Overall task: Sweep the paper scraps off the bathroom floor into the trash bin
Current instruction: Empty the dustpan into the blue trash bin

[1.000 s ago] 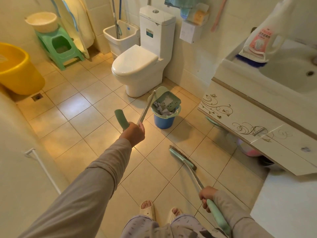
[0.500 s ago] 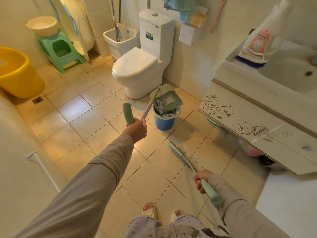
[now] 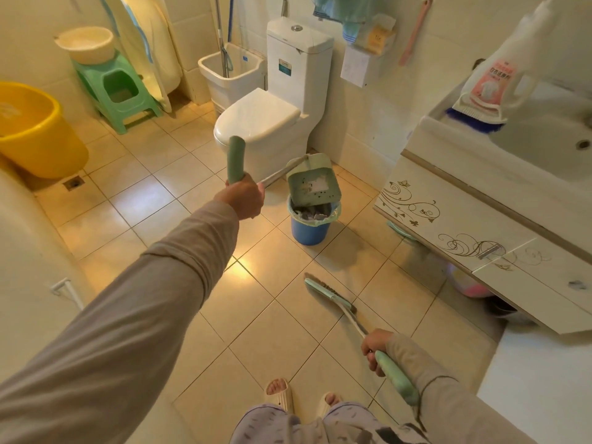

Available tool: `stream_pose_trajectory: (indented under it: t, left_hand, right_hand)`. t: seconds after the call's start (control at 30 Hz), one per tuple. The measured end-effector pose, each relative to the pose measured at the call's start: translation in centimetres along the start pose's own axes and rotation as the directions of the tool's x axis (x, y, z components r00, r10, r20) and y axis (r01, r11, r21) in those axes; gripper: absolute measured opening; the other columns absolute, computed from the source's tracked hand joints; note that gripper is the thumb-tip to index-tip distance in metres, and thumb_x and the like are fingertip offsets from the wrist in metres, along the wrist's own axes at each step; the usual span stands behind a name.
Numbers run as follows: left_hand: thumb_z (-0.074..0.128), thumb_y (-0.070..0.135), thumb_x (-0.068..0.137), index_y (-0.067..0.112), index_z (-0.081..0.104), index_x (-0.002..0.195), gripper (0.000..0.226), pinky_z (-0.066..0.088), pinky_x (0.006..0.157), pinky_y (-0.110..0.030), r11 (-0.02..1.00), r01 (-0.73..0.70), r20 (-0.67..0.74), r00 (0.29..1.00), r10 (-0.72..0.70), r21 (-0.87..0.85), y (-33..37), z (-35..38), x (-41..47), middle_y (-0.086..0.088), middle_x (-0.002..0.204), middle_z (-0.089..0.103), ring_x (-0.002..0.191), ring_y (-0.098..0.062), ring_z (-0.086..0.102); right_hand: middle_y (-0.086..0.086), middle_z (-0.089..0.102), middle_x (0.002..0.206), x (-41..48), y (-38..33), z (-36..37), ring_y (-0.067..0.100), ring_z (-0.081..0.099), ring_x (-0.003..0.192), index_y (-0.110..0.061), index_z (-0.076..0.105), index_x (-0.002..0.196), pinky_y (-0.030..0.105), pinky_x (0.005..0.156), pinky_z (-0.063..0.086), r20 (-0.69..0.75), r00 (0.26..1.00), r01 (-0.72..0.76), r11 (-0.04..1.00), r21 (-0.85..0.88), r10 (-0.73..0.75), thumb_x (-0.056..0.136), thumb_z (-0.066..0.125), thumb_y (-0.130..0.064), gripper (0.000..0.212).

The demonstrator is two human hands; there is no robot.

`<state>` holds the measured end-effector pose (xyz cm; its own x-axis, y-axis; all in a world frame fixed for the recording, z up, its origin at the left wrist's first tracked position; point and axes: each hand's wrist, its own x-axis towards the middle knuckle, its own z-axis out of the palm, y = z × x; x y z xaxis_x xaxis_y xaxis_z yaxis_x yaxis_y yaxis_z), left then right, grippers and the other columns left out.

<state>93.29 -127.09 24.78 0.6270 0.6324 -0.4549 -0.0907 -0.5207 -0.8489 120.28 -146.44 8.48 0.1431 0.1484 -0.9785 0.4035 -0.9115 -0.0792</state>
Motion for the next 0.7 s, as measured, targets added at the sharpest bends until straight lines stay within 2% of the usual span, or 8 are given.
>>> stream_pose_trajectory:
  t: [0.1,0.2,0.27,0.37,0.47,0.57,0.63,0.7]
  left_hand:
    - [0.049,0.013,0.099,-0.008,0.024,0.142,0.053,0.056,0.076,-0.03,0.986,0.128,-0.014,0.991,-0.13,-0.107,1.1,1.0,-0.4,-0.007,0.1,0.072,0.082,-0.016,0.073]
    - [0.055,0.008,0.096,-0.004,0.025,0.142,0.057,0.055,0.067,-0.025,0.949,0.21,0.067,0.978,-0.2,-0.235,3.4,1.0,-0.4,-0.003,0.106,0.068,0.081,-0.013,0.071]
    - [0.049,0.017,0.098,-0.003,0.03,0.14,0.05,0.048,0.058,-0.025,0.847,0.333,0.159,0.943,-0.293,-0.415,4.8,0.5,-0.5,0.0,0.098,0.07,0.079,-0.012,0.071]
    - [0.048,0.021,0.098,0.007,0.049,0.124,0.03,0.052,0.062,-0.027,0.565,0.498,0.306,0.862,-0.404,-0.657,6.1,0.4,-0.7,0.001,0.086,0.07,0.079,-0.017,0.071]
    - [0.05,0.022,0.096,0.015,0.058,0.106,0.015,0.053,0.069,-0.033,0.068,0.612,0.523,0.723,-0.451,-0.788,7.2,1.4,-1.9,0.0,0.073,0.06,0.074,-0.021,0.065]
    - [0.056,0.031,0.091,0.018,0.063,0.099,0.016,0.054,0.072,-0.035,-0.394,0.606,0.72,0.541,-0.434,-0.692,8.9,2.9,-3.5,-0.003,0.076,0.061,0.073,-0.025,0.061]
    - [0.06,0.033,0.087,0.017,0.064,0.097,0.019,0.055,0.073,-0.035,-0.553,0.578,0.799,0.474,-0.37,-0.6,10.2,3.5,-4.6,-0.006,0.08,0.065,0.075,-0.028,0.062]
    - [0.062,0.034,0.084,0.016,0.064,0.095,0.021,0.055,0.072,-0.035,-0.609,0.588,0.842,0.445,-0.306,-0.532,11.2,4.0,-5.7,-0.007,0.08,0.066,0.076,-0.03,0.062]
  right_hand:
    - [0.002,0.043,0.042,-0.1,-0.1,0.0,0.011,0.038,0.034,-0.004,0.045,0.105,0.023,0.039,0.036,-0.015,1.0,0.008,1.0,0.008,-0.008,0.088,0.036,-0.002,0.02]
    - [0.001,0.043,0.04,0.1,-0.3,-0.1,0.011,0.039,0.034,-0.003,0.047,0.108,0.023,0.04,0.037,-0.013,1.0,0.009,1.0,0.004,-0.009,0.088,0.038,-0.002,0.022]
    - [0.002,0.044,0.041,0.2,-0.4,0.0,0.011,0.04,0.033,-0.002,0.047,0.11,0.022,0.038,0.038,-0.021,1.0,-0.007,1.0,0.007,0.007,0.088,0.039,-0.003,0.024]
    - [0.002,0.044,0.046,0.4,-0.4,0.0,0.011,0.04,0.034,-0.003,0.048,0.107,0.022,0.037,0.039,-0.018,1.0,-0.007,1.0,0.021,0.007,0.088,0.039,-0.003,0.021]
    - [0.002,0.043,0.043,0.4,-0.7,0.3,0.011,0.039,0.029,-0.005,0.049,0.088,0.022,0.038,0.038,-0.002,1.0,-0.022,0.999,0.033,0.022,0.088,0.04,-0.003,0.01]
    - [0.002,0.042,0.041,0.4,-1.1,0.9,0.012,0.038,0.028,-0.006,0.047,0.082,0.021,0.037,0.038,-0.007,1.0,-0.011,0.999,0.041,0.011,0.089,0.04,-0.003,0.01]
    - [0.003,0.043,0.043,0.5,-1.4,1.2,0.013,0.039,0.03,-0.005,0.048,0.085,0.021,0.037,0.038,-0.008,1.0,0.004,0.998,0.059,-0.003,0.089,0.042,-0.003,0.007]
    - [0.005,0.045,0.048,0.7,-1.7,1.4,0.014,0.041,0.034,-0.003,0.049,0.092,0.022,0.037,0.038,0.002,1.0,0.02,0.995,0.098,-0.02,0.088,0.043,-0.003,0.007]
